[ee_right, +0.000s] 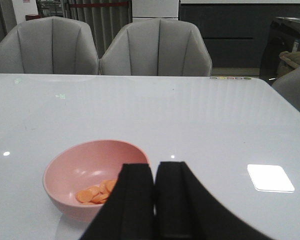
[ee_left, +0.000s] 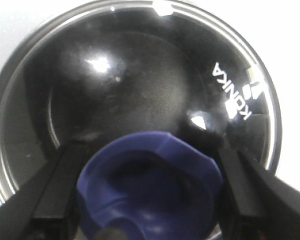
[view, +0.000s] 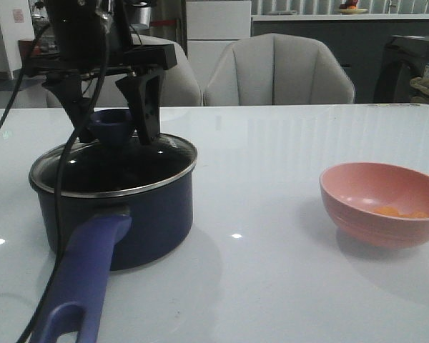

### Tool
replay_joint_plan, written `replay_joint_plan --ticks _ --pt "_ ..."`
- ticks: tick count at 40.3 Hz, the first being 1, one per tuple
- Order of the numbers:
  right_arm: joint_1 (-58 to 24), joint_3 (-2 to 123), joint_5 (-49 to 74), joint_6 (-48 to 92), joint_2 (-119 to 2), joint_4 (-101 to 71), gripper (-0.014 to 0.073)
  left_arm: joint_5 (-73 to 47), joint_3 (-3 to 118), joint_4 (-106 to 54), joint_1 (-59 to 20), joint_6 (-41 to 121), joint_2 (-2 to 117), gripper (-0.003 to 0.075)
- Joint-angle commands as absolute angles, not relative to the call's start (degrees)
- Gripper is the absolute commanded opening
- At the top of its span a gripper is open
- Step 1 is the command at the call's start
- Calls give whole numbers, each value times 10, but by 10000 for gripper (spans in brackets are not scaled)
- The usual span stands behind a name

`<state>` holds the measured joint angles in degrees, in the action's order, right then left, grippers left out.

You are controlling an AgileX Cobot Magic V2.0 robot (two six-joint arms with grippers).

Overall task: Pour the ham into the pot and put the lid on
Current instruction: 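Lift the glass lid off the saucepan with the left gripper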

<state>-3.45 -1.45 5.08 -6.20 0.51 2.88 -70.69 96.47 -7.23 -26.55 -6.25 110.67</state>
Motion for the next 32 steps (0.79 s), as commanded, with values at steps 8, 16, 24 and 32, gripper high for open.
replay_joint_plan --ticks 8,16,24,32 --pt "-34 -20 8 -62 16 35 154 -713 975 -77 -267 -69 1086 227" --pt "-34 -20 8 -62 16 35 154 -714 1000 -70 -267 -69 1086 227" --pt "-34 -20 8 -62 16 35 154 -720 1039 -69 -267 -69 1085 227" --pt "-34 -20 8 -62 16 35 154 -720 1046 -67 -267 -69 1084 227"
